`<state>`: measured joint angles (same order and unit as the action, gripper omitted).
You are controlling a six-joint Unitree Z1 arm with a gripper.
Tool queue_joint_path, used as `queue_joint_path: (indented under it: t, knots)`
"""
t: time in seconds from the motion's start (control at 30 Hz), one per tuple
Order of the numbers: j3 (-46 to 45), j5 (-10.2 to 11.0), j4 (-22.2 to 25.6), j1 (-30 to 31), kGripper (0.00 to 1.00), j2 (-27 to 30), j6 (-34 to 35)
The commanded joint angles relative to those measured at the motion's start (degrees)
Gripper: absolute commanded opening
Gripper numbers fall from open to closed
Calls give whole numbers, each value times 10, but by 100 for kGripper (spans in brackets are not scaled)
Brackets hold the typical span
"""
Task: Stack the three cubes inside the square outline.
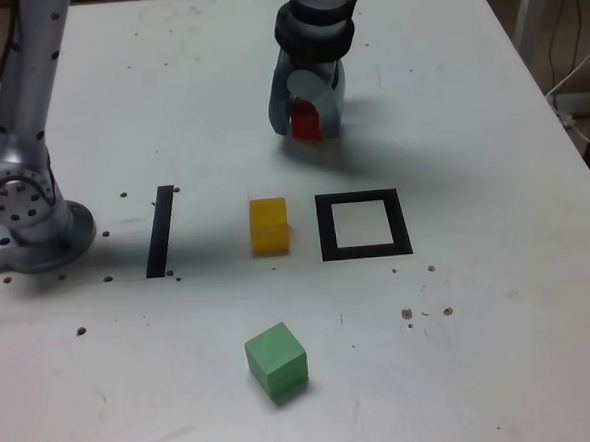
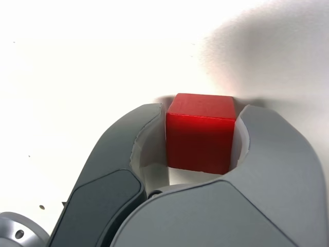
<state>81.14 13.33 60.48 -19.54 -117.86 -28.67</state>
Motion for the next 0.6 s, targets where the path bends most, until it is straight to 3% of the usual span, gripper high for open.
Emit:
queue_joint_path:
  t: [0.0, 0.3, 0.57]
  knots:
    - [-1, -8, -3, 0, 21, 2, -2]
    - [7, -36, 22, 33, 19, 46, 19]
    - [18, -62, 48, 146, 19, 72, 161]
